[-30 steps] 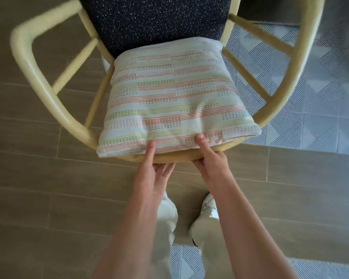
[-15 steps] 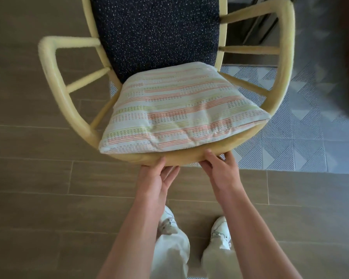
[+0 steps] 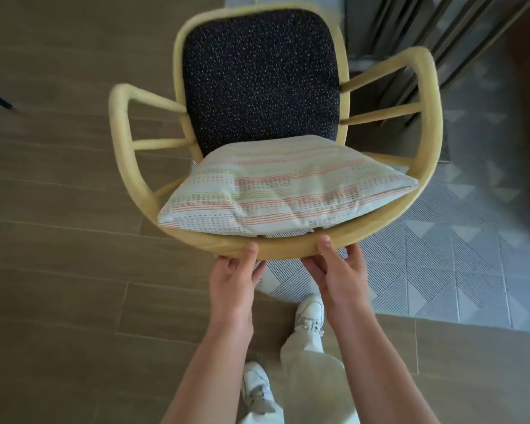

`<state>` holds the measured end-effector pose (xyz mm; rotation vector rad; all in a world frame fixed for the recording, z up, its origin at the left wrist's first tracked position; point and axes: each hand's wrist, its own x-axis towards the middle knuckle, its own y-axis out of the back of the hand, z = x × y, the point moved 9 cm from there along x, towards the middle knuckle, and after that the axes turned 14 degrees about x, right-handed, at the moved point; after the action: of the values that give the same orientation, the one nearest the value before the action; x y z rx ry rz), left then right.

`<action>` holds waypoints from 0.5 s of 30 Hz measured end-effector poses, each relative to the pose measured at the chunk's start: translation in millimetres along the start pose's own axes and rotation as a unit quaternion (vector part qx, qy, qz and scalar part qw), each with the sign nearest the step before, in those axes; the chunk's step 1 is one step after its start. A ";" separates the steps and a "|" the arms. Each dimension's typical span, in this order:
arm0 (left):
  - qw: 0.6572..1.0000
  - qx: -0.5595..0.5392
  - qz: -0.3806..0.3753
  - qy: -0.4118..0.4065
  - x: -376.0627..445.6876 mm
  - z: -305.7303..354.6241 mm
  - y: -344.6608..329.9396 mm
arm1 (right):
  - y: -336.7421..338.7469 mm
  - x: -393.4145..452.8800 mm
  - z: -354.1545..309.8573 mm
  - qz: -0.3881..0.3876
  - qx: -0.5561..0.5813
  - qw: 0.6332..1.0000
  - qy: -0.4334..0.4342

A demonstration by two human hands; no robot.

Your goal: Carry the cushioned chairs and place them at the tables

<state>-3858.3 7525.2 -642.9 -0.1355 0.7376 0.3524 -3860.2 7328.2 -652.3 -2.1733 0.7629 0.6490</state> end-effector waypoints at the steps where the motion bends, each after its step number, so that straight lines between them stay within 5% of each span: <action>1: 1.000 -0.002 0.001 -0.005 3.9 10.4 -2.7 | -10.1 4.0 -4.2 0.000 0.003 1.000 -0.003; 15: 0.998 -0.040 0.007 -0.047 55.4 123.4 -48.7 | -129.8 52.8 -56.5 -0.060 0.031 0.998 0.005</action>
<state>-3724.6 7524.5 -590.0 -0.1883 0.6323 0.3993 -3722.5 7340.4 -591.2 -2.1483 0.6450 0.5461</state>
